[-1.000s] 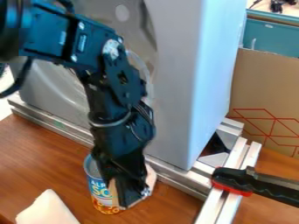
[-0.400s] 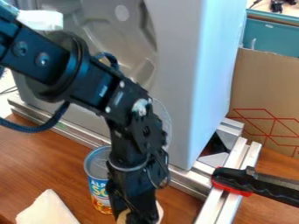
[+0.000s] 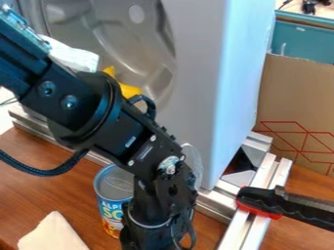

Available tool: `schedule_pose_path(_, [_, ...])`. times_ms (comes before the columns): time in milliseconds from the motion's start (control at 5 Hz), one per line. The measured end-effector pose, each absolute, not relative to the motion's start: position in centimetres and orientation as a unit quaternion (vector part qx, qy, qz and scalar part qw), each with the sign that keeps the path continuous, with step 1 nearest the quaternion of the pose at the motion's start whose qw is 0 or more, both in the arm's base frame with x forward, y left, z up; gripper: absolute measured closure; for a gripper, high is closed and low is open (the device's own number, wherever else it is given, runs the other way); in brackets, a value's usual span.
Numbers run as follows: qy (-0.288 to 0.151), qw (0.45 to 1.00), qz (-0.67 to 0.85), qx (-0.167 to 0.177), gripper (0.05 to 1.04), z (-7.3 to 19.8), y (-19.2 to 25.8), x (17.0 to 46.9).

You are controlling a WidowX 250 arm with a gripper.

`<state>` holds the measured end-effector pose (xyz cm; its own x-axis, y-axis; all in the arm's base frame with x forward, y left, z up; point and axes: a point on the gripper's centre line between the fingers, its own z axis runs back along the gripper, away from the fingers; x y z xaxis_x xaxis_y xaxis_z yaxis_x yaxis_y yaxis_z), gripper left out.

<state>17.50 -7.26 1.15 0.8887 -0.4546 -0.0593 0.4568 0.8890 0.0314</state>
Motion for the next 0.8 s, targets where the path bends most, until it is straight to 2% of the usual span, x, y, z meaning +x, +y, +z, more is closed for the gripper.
schedule_pose_path(400, [0.032, 0.976, -0.211, 0.052, 0.472, 0.2, -5.6, 17.4])
schedule_pose_path(800, [0.056, 0.976, -0.196, 0.083, 0.472, -0.8, -5.1, 16.9])
